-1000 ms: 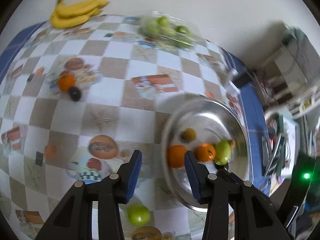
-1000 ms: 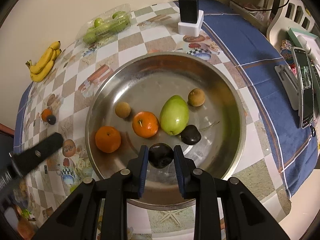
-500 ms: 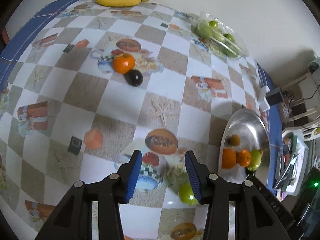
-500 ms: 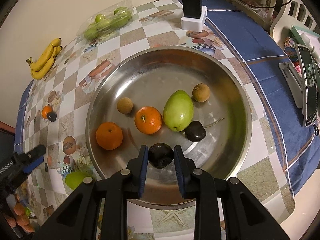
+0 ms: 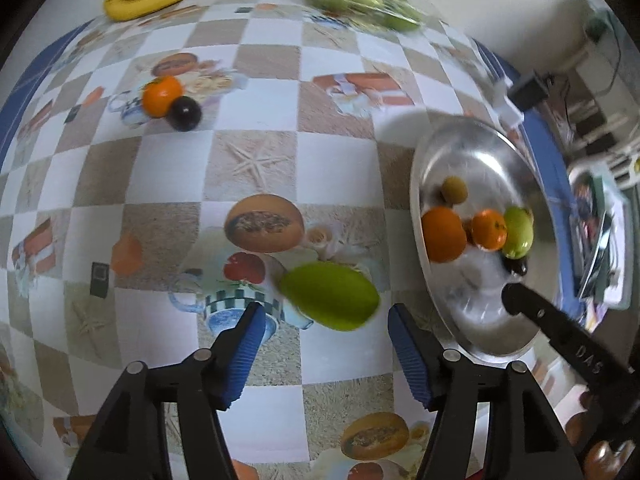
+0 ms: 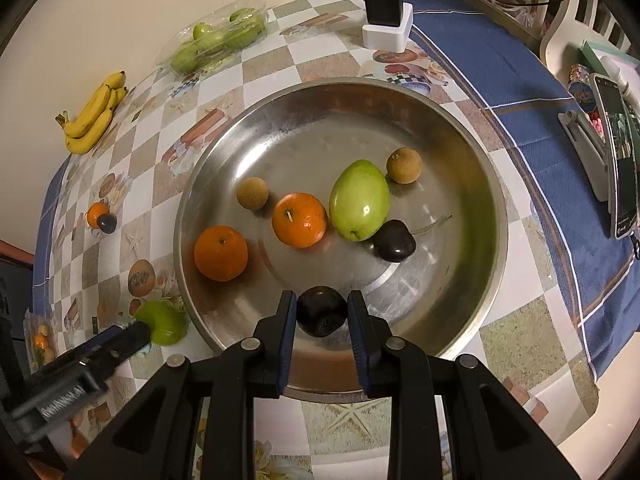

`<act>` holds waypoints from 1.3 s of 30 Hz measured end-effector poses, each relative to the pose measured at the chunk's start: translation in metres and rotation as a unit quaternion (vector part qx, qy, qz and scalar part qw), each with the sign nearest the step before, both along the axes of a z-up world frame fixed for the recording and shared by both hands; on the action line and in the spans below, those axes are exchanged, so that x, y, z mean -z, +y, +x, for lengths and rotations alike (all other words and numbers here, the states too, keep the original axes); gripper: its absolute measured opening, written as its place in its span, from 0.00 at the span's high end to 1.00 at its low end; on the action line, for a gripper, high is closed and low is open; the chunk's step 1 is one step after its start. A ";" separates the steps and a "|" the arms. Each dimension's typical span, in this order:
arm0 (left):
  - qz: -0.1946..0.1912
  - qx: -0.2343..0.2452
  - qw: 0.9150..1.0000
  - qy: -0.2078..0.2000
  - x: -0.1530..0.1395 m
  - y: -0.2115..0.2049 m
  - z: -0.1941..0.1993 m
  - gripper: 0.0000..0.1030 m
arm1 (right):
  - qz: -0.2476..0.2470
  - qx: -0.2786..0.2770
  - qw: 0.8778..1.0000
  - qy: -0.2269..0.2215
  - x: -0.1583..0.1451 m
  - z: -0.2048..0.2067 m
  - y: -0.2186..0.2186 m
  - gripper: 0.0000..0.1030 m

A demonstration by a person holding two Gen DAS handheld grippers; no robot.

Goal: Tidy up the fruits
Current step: 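Lower the green mango into the bowl with the left tool while the right holds the plum above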

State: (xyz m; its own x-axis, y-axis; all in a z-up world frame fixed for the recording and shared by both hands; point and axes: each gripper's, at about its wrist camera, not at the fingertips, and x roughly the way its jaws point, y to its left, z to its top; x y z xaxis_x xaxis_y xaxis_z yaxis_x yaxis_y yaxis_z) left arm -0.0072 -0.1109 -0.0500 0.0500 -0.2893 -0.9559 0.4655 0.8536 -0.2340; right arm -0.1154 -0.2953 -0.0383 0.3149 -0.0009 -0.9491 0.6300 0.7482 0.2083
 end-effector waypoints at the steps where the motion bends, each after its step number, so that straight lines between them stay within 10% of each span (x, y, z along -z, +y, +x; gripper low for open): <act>1: 0.004 0.007 1.000 -0.002 0.001 -0.003 -0.001 0.34 | 0.000 0.000 1.000 0.000 0.000 0.000 0.000 0.74; 13: 0.004 0.042 0.999 -0.012 0.014 -0.023 0.000 0.33 | -0.001 -0.003 1.000 0.003 0.001 0.001 0.000 0.74; 24: -0.027 0.048 0.998 0.017 0.022 -0.036 -0.001 0.60 | -0.001 -0.006 1.000 0.004 0.002 0.003 0.001 0.74; 34: -0.039 0.012 0.999 0.025 0.007 -0.010 0.006 0.59 | 0.000 -0.005 1.000 0.004 0.003 0.003 0.002 0.74; 39: -0.040 -0.015 0.999 0.009 -0.004 0.004 0.012 0.43 | 0.000 -0.007 1.000 0.003 0.003 0.003 0.002 0.74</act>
